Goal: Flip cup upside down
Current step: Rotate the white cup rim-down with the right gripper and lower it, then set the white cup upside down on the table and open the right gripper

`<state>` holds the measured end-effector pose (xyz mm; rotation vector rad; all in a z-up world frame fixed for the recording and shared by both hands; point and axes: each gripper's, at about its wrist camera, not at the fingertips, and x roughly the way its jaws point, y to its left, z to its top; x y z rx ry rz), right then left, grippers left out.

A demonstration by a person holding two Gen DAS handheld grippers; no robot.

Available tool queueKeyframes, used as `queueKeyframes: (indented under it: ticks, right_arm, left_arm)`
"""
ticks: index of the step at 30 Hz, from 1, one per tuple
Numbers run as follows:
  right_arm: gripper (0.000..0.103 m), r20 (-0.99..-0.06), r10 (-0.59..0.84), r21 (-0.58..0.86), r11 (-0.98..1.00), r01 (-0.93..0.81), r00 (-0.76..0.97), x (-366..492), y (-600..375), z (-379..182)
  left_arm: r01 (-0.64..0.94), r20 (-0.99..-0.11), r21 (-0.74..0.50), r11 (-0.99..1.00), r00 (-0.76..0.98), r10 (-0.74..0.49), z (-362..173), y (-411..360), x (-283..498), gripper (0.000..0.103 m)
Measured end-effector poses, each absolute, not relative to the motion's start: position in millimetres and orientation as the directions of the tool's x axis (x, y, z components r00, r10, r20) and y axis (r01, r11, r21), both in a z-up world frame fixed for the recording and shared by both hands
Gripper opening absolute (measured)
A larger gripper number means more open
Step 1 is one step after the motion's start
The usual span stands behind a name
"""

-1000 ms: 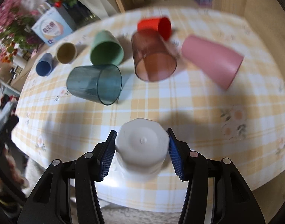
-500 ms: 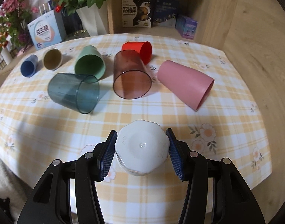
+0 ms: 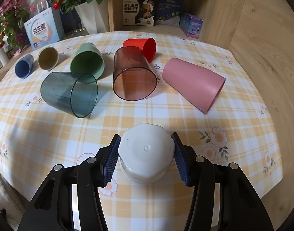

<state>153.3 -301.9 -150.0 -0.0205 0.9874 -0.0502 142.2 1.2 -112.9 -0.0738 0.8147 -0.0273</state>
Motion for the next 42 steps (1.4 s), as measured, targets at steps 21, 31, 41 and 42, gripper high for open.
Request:
queueKeyframes:
  ticks: [21,31,41,42]
  right_arm:
    - [0.074,-0.738,0.047,0.063,0.998,0.0,0.673,124,-295,-51]
    - [0.088,-0.601,0.071,0.105,0.994,-0.009,0.796,65,-277,33]
    - [0.088,-0.53,0.07,0.12,0.993,-0.008,0.845,16,-268,75]
    - [0.088,-0.529,0.069,0.123,0.992,-0.004,0.846,13,-269,77]
  left_arm:
    - [0.047,-0.596,-0.017,0.999,0.802,-0.048,-33,12,115,0.097]
    - [0.117,-0.473,0.025,0.993,0.876,-0.092,37,15,63,0.097]
    - [0.149,-0.403,0.039,0.988,0.907,-0.121,75,14,21,0.097]
    - [0.154,-0.398,0.036,0.987,0.908,-0.128,77,13,17,0.097]
